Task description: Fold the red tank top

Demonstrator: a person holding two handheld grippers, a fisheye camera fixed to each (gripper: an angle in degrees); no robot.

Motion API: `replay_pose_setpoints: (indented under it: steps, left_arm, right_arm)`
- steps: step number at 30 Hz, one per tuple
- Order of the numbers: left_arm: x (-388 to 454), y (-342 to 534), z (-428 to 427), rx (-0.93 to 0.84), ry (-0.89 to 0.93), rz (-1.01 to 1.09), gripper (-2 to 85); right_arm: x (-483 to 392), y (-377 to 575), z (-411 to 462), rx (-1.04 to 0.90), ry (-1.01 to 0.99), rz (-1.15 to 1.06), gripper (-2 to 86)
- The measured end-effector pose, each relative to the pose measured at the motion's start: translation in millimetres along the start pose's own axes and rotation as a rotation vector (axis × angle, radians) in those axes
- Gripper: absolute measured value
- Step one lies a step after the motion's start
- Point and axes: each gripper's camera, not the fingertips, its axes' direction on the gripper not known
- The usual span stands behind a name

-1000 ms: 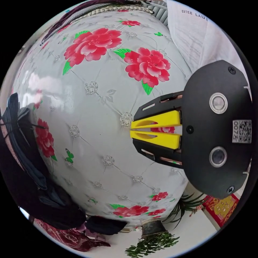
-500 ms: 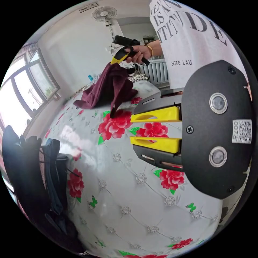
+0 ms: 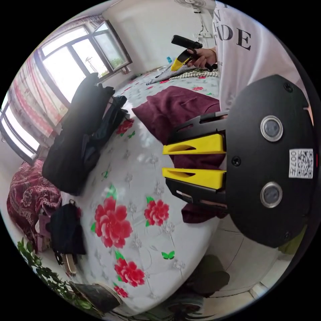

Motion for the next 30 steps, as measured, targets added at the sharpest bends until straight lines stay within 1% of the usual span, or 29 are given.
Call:
replay_pose_setpoints:
  steps: [2,3,5,6,8,10,11,13,14,15,16,17,18,19,21,23,25,26,27,28,29,30]
  left_arm:
    - [-8.5,15.0,-8.8,-0.021,-0.044,-0.002,7.3]
    - [-7.2,18.3,-9.2,-0.029,-0.05,0.01,7.6]
    - [8.3,28.4,1.5,-0.091,-0.081,0.094,10.9]
    - [13.9,30.2,7.6,-0.114,-0.088,0.122,12.1]
    - [36.6,34.4,47.3,-0.234,-0.129,0.208,16.5]
    - [49.8,34.5,88.8,-0.345,-0.168,0.229,17.5]
    - [59.1,33.7,113.1,-0.377,-0.27,0.254,17.2]
    - [80.9,25.6,133.3,-0.356,-0.41,0.356,17.0]
    - [89.6,14.1,149.8,-0.394,-0.459,0.388,16.9]
    - [92.7,7.3,155.5,-0.397,-0.463,0.401,16.8]
    - [95.0,-7.7,165.5,-0.385,-0.455,0.419,16.6]
    - [93.1,-25.4,173.9,-0.354,-0.436,0.43,16.3]
    - [91.4,-34.7,178.1,-0.334,-0.427,0.438,16.1]
    - [87.8,-54.4,186.4,-0.292,-0.422,0.45,15.5]
    - [83.3,-89.2,199.7,-0.257,-0.469,0.425,14.1]
    - [77.8,-136.6,213.4,-0.262,-0.568,0.285,12.9]
    - [73.7,-158.8,214.8,-0.254,-0.614,0.182,10.8]
    - [73.8,-165.2,207.3,-0.213,-0.613,0.152,8.8]
    - [74.4,-165.4,200.6,-0.177,-0.615,0.144,8.4]
    - [75.1,-160.4,184.1,-0.1,-0.619,0.133,7.7]
    - [74.2,-149.4,167.1,-0.044,-0.595,0.143,8.4]
    - [72.7,-141.8,158.9,-0.027,-0.576,0.153,8.7]
  right_arm:
    - [49.7,24.1,-23.7,0.055,0.209,0.206,5.1]
    - [61.5,30.9,-31.0,0.065,0.252,0.258,5.2]
    - [100.9,54.8,-59.6,0.092,0.392,0.418,5.5]
    - [108.7,59.2,-65.3,0.091,0.425,0.447,5.6]
    - [135.2,69.4,-79.7,0.073,0.529,0.527,6.1]
    - [152.5,71.6,-80.6,0.06,0.579,0.565,6.4]
    - [163.0,71.5,-75.9,0.043,0.605,0.581,6.3]
    - [176.9,71.6,-62.2,0.019,0.632,0.609,6.0]
    - [186.1,71.6,-47.8,-0.028,0.631,0.634,5.7]
    - [190.4,72.0,-39.5,-0.058,0.626,0.656,5.5]
    - [181.8,71.4,-34.4,0.019,0.697,0.656,5.2]
    - [175.5,68.7,-22.5,0.025,0.677,0.655,5.0]
    - [175.1,66.8,-11.4,-0.01,0.623,0.662,5.0]
    - [159.7,61.3,1.6,0.03,0.606,0.601,5.1]
    - [145.0,48.7,37.1,-0.112,0.508,0.528,4.9]
    - [117.9,30.8,82.9,-0.276,0.375,0.373,4.9]
    - [101.9,17.8,104.2,-0.375,0.279,0.273,5.1]
    - [94.5,10.1,105.0,-0.396,0.235,0.208,5.2]
    - [92.7,7.2,101.0,-0.391,0.226,0.19,5.3]
    - [93.5,3.3,84.8,-0.352,0.234,0.184,5.3]
    - [100.2,3.2,58.2,-0.265,0.279,0.228,5.4]
    - [105.3,5.2,42.2,-0.212,0.305,0.262,5.5]
